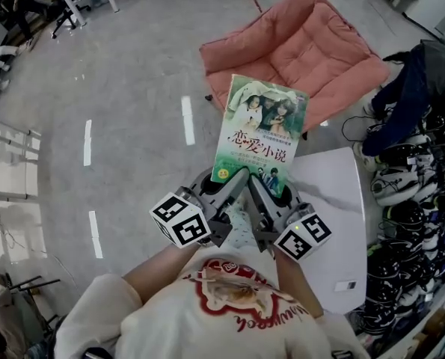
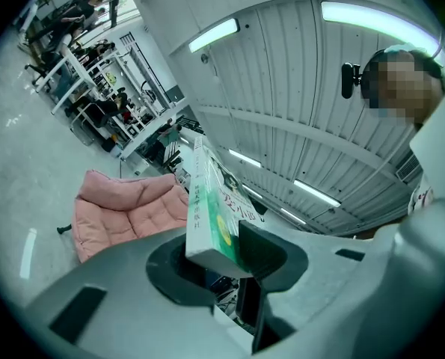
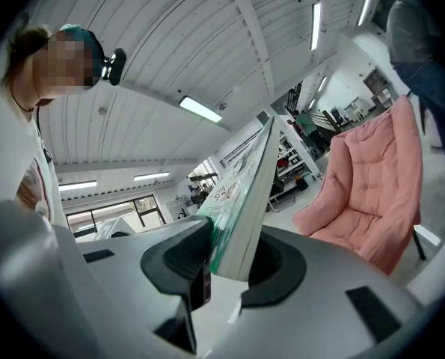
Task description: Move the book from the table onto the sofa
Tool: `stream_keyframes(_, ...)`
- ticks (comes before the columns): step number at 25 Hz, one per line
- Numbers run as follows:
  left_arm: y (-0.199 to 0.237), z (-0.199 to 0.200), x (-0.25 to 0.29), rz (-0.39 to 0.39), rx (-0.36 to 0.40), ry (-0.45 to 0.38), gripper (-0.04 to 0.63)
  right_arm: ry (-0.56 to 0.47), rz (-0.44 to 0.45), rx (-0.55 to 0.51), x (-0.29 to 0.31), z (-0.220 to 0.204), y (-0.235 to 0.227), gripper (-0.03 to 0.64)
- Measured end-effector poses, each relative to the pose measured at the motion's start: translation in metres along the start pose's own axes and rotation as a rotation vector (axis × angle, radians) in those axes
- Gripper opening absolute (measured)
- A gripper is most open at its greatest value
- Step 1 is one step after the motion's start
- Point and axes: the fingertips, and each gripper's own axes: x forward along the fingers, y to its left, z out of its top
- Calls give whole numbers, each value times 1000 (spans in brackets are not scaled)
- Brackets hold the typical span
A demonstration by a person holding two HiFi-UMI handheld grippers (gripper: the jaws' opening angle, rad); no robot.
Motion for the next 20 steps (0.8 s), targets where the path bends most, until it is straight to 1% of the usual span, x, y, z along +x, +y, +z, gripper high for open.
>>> stream_keyframes(3, 20, 12, 21, 5, 0, 1, 117, -2, 2, 8, 21, 9, -21, 109)
stream_keyframes(7, 34, 13, 36, -1, 16, -18, 117, -15, 14, -8, 32, 11, -38, 109)
stream_keyframes(9, 45, 19, 52, -4, 25, -21, 117, -18, 18, -10, 44, 18, -54, 109)
stream_keyframes(15, 104, 69, 145, -13, 34, -14, 117, -27, 13, -9, 115, 73, -134, 109)
stream_keyframes(20, 142, 96, 212, -19, 14, -1, 117, -24, -9, -8, 157, 108, -192, 109)
